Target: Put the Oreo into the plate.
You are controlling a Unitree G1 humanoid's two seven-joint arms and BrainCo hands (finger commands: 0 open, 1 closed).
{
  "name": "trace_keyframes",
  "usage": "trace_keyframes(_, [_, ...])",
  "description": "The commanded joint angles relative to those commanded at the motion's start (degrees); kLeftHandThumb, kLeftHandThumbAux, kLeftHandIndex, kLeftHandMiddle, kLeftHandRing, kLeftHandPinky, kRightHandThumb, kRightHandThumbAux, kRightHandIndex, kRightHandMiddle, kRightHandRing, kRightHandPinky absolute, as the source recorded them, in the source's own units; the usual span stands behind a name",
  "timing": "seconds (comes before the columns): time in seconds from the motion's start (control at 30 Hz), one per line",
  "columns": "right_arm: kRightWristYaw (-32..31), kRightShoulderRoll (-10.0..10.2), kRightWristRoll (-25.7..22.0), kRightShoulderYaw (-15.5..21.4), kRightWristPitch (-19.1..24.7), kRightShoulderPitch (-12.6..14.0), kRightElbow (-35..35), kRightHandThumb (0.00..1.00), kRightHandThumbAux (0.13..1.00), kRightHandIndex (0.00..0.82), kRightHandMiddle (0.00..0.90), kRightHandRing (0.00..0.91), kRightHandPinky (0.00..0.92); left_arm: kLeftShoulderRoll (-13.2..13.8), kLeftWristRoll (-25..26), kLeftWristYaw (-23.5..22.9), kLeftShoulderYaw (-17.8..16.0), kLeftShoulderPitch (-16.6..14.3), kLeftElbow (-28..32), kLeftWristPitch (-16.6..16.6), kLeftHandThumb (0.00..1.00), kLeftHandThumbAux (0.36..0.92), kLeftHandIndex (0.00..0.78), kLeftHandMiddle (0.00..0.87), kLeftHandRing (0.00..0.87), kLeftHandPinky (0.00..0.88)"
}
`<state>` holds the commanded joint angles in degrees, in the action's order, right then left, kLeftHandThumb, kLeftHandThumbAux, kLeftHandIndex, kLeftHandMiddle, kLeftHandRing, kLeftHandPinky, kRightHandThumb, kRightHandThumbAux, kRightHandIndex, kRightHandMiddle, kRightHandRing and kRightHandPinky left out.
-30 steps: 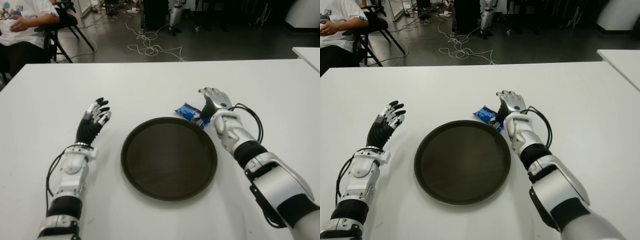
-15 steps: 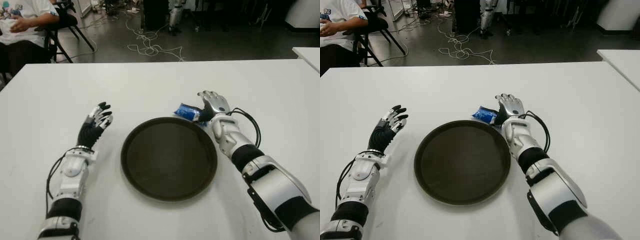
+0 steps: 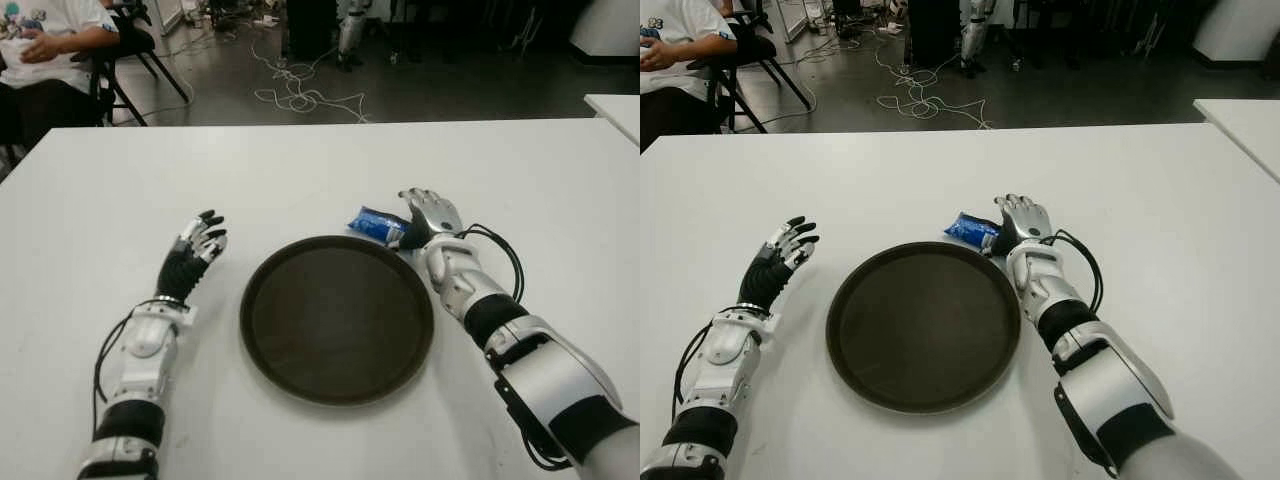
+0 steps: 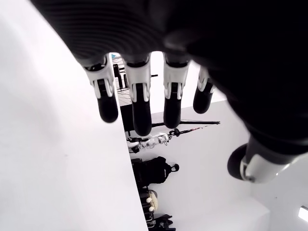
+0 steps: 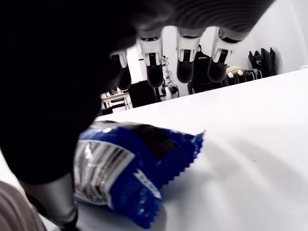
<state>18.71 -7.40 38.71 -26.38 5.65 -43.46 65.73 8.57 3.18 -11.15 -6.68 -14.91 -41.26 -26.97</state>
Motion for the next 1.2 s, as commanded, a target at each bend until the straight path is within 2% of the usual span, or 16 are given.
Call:
trace_keyframes(0.5, [2.13, -0.91, -0.2, -0.33, -2.96, 1.77, 3.12, 0.0, 0.809, 0.059, 0.003, 0.026, 0.081, -0.65, 0.01, -0.76, 0.19, 2.13, -0.25, -2.13, 0.212, 0.52, 0.1, 0.173, 0.162, 0.152])
trace_keyframes(0.67, [2.09, -1.04, -0.26, -0.75, -3.22, 2.18, 4.2, 0.0, 0.823, 0.063, 0.015, 0.037, 0.085, -0.41, -0.62, -0.09, 0.53, 2.56, -0.03, -0.33, 0.204, 0.534, 0.111, 0.194, 0.181, 0.173])
trace_keyframes(0.87, [3.14, -1.12, -0.9, -0.64, -4.31, 3.15, 4.62, 0.0, 0.851, 0.084, 0.027, 0.052, 0.097, -0.4, -0.5, -0.01, 0.54, 2.94, -1.07, -0.91, 0.211, 0.536, 0.108, 0.19, 0.175, 0.162])
trace_keyframes(0.93, [3.03, -1.19, -1.33, -0.48, -4.97, 3.47, 4.67, 0.0, 0.86, 0.089, 0.028, 0.053, 0.097, -0.31, -0.18, -0.22, 0.35, 0.57, -3.35, -0.36, 0.212, 0.532, 0.105, 0.186, 0.171, 0.157])
trace_keyframes(1.0, [2.91, -1.25, -1.61, -0.39, -5.46, 3.64, 4.72, 0.0, 0.871, 0.096, 0.027, 0.052, 0.096, -0.31, 0.27, -0.72, 0.2, -0.39, -4.52, -0.39, 0.212, 0.522, 0.101, 0.177, 0.164, 0.147])
trace_keyframes(1.13, [2.89, -1.11, -2.0, -0.24, -6.08, 3.88, 5.09, 0.0, 0.882, 0.114, 0.029, 0.052, 0.096, -0.32, 1.27, -2.27, -0.07, 0.73, -4.77, -1.73, 0.207, 0.522, 0.106, 0.178, 0.166, 0.168])
trace_keyframes(1.2, [2.97, -0.99, -2.11, -0.22, -6.21, 3.92, 5.42, 0.0, 0.891, 0.141, 0.038, 0.063, 0.124, -0.18, 1.24, -2.42, -0.07, 0.78, -5.34, -2.13, 0.21, 0.535, 0.112, 0.182, 0.167, 0.17])
